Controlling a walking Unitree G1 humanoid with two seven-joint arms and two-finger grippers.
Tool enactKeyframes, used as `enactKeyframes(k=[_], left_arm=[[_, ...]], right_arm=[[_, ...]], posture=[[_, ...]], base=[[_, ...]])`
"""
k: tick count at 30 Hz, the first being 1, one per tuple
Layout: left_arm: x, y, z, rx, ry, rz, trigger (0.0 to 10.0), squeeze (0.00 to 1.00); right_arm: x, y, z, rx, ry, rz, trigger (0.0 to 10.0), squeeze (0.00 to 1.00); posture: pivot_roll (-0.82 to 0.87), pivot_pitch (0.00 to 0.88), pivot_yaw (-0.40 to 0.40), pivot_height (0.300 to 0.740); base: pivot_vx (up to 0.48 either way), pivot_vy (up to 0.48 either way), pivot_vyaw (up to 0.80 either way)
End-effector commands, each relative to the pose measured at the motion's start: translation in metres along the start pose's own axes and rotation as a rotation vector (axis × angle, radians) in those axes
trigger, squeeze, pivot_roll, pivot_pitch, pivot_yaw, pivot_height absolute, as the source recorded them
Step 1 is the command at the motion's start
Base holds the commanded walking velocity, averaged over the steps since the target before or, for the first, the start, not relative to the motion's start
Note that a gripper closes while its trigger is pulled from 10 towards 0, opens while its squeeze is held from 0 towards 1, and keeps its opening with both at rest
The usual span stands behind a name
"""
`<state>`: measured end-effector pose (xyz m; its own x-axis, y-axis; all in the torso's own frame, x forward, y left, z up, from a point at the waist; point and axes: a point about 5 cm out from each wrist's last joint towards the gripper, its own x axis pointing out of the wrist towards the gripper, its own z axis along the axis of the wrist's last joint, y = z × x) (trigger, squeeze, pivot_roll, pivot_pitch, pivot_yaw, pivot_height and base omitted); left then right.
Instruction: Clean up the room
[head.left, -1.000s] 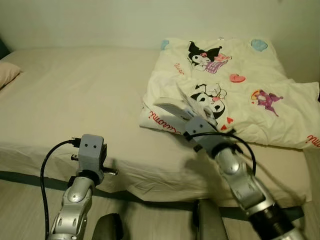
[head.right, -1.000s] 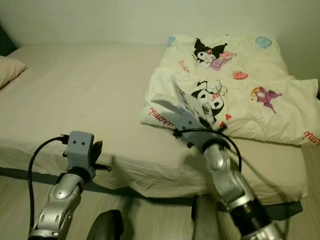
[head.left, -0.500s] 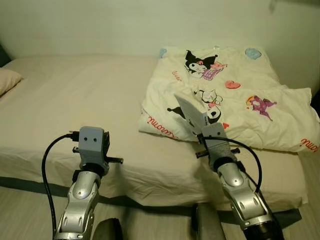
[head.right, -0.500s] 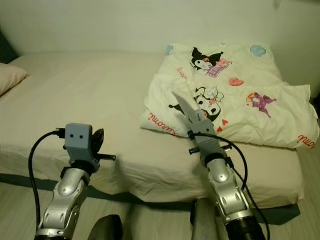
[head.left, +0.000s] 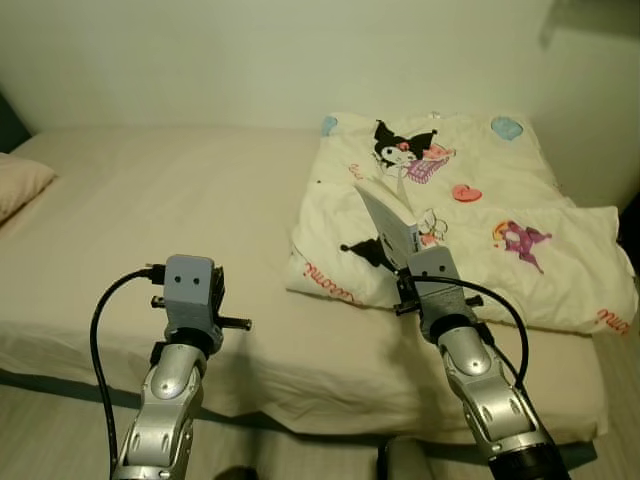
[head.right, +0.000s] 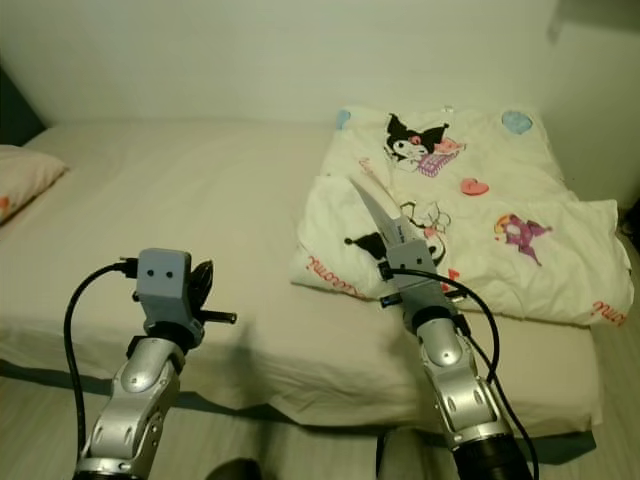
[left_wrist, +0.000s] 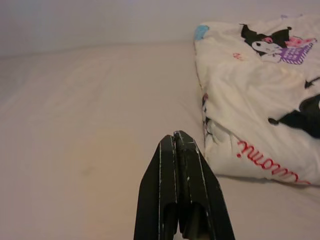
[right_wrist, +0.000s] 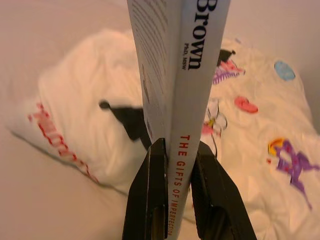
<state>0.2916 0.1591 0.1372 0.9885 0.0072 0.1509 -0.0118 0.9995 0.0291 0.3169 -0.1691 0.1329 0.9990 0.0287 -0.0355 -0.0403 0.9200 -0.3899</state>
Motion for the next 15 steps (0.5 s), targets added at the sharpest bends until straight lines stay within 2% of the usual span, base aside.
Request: enactKeyframes(k=[1, 12, 15], left_arm=[[-0.0019, 0.0048, -0.0016, 0.008, 0.013, 0.011, 10.0, 0.0], [-0.0022, 0.0066, -0.0008, -0.007, 0.011, 0.012, 10.0, 0.0], [-0.0025, 0.0072, -0.0008, -0.009, 0.012, 0.014, 10.0, 0.0]], right_arm=[[-0.0002, 0.0041, 0.0101, 0.003, -0.064, 0.012, 10.0, 0.0], [0.0015, 0.0063, 0.0143, 0.013, -0.087, 0.014, 10.0, 0.0], [0.0013, 0.0073, 0.015, 0.016, -0.091, 0.017, 10.0, 0.0]], posture=[[-0.1, 0.105, 0.059, 0.691], [-0.09, 0.099, 0.058, 0.74], [-0.09, 0.099, 0.058, 0.74]], base=[[0.0, 0.0, 0.0], [0.0, 0.0, 0.0], [0.0, 0.0, 0.0]])
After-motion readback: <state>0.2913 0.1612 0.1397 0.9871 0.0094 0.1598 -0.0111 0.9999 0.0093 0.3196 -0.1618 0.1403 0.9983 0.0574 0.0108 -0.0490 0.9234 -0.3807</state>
